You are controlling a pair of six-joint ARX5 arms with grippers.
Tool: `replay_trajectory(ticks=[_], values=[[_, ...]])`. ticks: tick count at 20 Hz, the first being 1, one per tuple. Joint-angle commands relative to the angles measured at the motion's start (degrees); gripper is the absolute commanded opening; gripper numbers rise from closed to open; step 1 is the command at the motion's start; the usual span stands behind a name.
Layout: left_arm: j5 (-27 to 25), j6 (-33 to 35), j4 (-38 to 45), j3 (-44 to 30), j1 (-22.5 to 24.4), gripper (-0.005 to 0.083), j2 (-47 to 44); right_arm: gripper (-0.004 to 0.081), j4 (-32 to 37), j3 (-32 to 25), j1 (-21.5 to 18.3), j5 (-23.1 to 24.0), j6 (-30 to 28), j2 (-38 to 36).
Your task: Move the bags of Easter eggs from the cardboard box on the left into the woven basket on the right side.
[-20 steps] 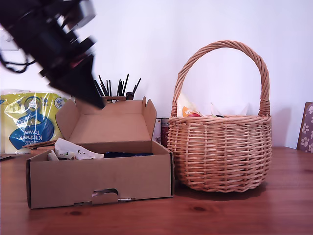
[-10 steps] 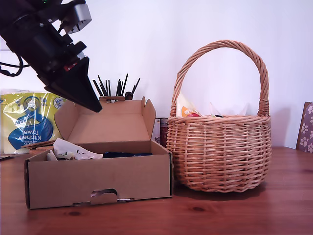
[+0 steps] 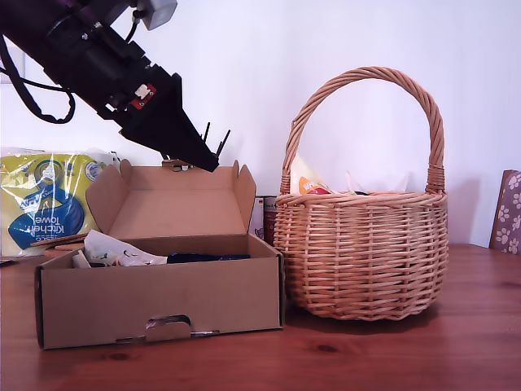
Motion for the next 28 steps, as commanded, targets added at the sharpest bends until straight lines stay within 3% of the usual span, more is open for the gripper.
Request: replay_trajectory(ticks=[1, 9, 13, 19, 28], values=[[0.74, 0.48, 0.07, -0.17, 0.17, 0.0692, 1.51, -0.0012, -0.98, 0.48, 0.31, -0.48, 0.42, 0.31], [1.70, 2.21, -5.64, 6.88, -0.63, 0.0686, 13.00, -0.0012, -1.25, 0.48, 8.39, -1.84, -0.17, 2.89], [0.46, 1.95, -8.72, 12.39, -1.03, 0.0634, 20.31, -0.0012, -0.94, 0.48, 11.67, -1.68, -0.28, 4.96], [-4.94, 1.97, -12.74, 16.57, -2.10, 0.0634, 28.11, -0.0012, -0.72, 0.48, 13.05, 0.13, -0.31, 5.51], [-4.68, 0.85, -15.85, 16.57, -2.54, 0.0634, 33.77, -0.0012, -0.70, 0.48, 13.03, 0.20, -1.44, 5.51]])
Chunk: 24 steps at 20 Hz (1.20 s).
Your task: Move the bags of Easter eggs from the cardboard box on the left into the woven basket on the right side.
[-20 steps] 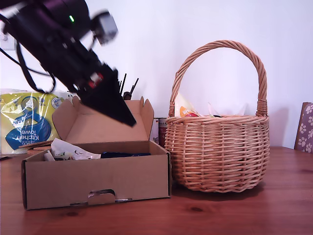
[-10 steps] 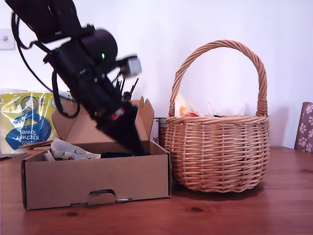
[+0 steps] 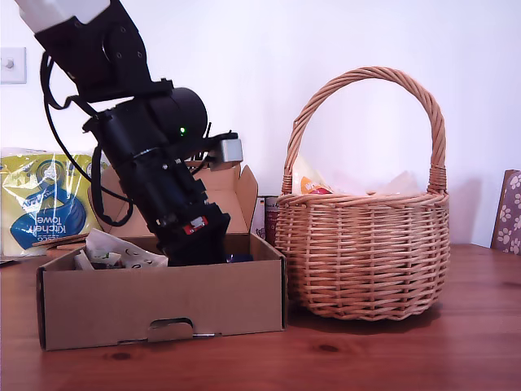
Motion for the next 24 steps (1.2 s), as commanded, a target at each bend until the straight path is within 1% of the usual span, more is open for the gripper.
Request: replay_trajectory(ticks=[1, 2, 3, 5, 7, 9, 13, 16, 20, 24], values=[[-0.50, -0.24, -0.90, -1.20, -0.33, 0.0633, 4.59, -0.0012, 0.24, 0.48, 0.24, -0.02, -0.81, -0.11], [-0.55, -0.13, -0.79, -1.20, -0.39, 0.0617, 4.81, -0.0012, 0.24, 0.48, 0.22, -0.02, -0.81, -0.11], [-0.87, -0.15, -0.17, -1.18, -0.50, 0.0568, 4.81, -0.0012, 0.24, 0.48, 0.22, -0.02, -0.83, -0.11], [-1.70, -0.15, 0.52, -0.87, -0.59, 0.0400, 4.68, -0.0012, 0.24, 0.48, 0.22, 0.00, -0.96, -0.09], [-2.10, -0.20, 0.07, -0.15, -0.57, 0.0270, 4.68, -0.0012, 0.24, 0.48, 0.22, 0.00, -0.96, -0.07], [-2.21, -0.20, -0.90, 0.59, -0.52, 0.0220, 4.33, -0.0012, 0.24, 0.48, 0.22, 0.00, -0.96, -0.07], [-3.13, -0.22, -4.94, 3.58, -0.52, 0.0213, 3.61, -0.0012, 0.22, 0.48, 0.22, 0.00, -0.96, -0.07], [-3.78, -0.22, -6.14, 4.50, -0.39, 0.0213, 1.60, -0.0012, 0.20, 0.48, 0.22, 0.02, -0.98, -0.07], [-4.39, -0.22, -6.86, 4.68, 0.04, 0.0214, -3.02, -0.0012, 0.20, 0.48, 0.22, 0.02, -1.22, -0.07], [-4.59, -0.24, -6.93, 4.68, 0.39, 0.0214, -9.60, -0.0012, 0.20, 0.48, 0.22, 0.02, -1.49, -0.07]])
